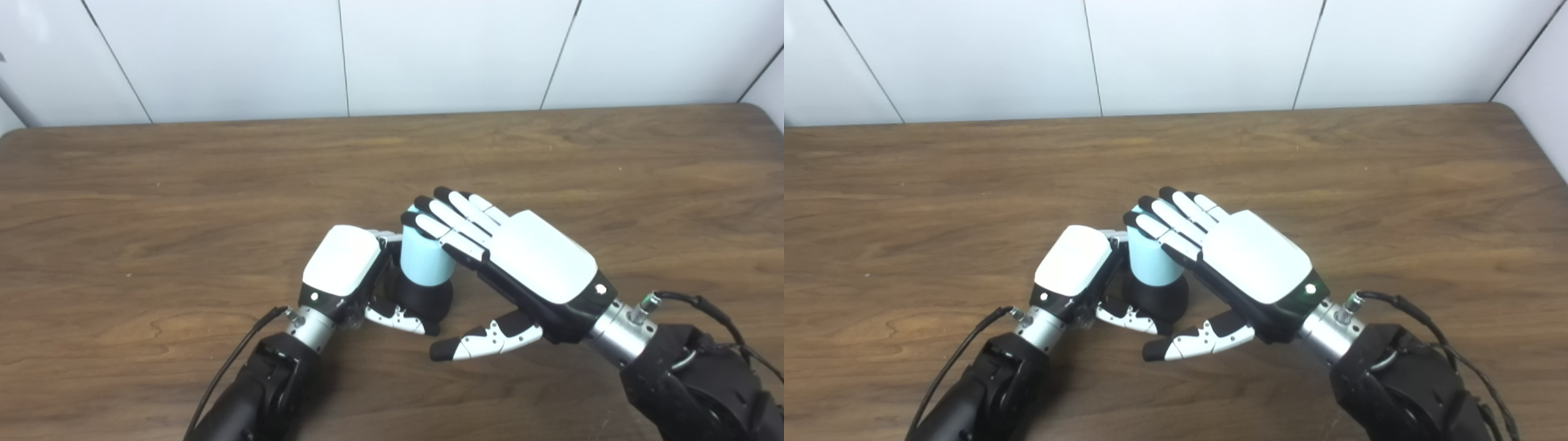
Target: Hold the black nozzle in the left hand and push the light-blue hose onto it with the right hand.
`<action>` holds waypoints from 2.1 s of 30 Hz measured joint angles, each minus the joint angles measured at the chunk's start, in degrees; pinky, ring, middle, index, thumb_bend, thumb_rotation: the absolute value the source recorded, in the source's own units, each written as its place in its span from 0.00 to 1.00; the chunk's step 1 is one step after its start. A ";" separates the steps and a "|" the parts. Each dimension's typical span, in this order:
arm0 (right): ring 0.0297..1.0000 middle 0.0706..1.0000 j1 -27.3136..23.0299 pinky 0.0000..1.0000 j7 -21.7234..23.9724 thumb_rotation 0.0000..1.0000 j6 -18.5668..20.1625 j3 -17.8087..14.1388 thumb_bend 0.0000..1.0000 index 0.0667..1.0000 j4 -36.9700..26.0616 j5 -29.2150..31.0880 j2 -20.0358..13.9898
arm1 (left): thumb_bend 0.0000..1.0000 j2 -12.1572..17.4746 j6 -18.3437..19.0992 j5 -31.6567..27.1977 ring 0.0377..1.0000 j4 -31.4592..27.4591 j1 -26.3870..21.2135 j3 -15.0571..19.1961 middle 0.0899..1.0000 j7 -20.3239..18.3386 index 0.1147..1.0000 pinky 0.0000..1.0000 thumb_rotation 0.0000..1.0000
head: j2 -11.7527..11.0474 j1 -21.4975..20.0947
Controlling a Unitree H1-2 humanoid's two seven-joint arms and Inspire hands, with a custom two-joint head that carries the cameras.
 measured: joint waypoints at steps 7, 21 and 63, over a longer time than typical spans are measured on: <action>0.98 0.94 0.01 0.96 -1.02 0.92 0.02 0.46 0.57 0.91 0.29 0.09 -0.42 | 0.48 0.00 0.00 -0.01 0.50 -0.04 0.01 0.00 0.46 -0.03 0.41 0.39 0.00 | 0.00 0.00; 0.98 0.94 -0.01 0.96 -1.35 0.92 0.38 0.83 0.57 0.92 0.46 0.04 -0.54 | 0.47 0.03 -0.01 -0.01 0.52 -0.14 -0.04 0.06 0.47 -0.54 0.37 0.40 0.00 | 0.09 0.09; 1.00 0.96 -0.11 0.98 -1.62 0.94 1.12 1.40 0.56 0.95 0.65 -0.28 -0.74 | 0.48 0.23 0.20 0.08 0.47 -0.74 -0.03 0.23 0.42 -1.59 0.43 0.37 0.00 | 0.35 -0.09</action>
